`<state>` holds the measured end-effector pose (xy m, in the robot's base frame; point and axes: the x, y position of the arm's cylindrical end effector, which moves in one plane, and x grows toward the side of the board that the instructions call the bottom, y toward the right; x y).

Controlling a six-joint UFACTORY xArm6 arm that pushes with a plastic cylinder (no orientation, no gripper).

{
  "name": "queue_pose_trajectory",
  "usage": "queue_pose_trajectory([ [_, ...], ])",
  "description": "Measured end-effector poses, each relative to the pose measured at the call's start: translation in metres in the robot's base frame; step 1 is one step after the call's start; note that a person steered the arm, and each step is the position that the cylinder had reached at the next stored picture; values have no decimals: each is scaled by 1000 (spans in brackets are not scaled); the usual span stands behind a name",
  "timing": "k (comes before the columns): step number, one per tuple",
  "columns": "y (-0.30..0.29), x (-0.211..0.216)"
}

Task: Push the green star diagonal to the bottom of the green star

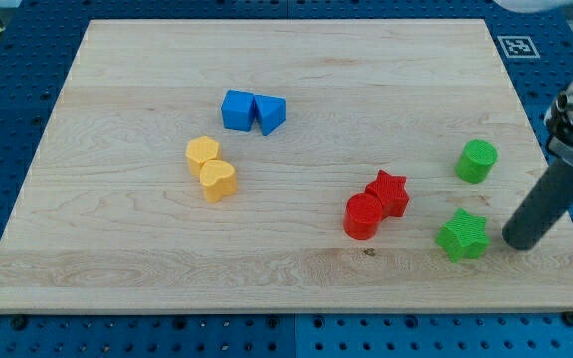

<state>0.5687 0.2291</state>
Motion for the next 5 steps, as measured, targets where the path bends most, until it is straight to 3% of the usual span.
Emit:
queue_pose_trajectory([
  [1,-26,31],
  [3,-128,35],
  [4,-130,34],
  [5,-102,6],
])
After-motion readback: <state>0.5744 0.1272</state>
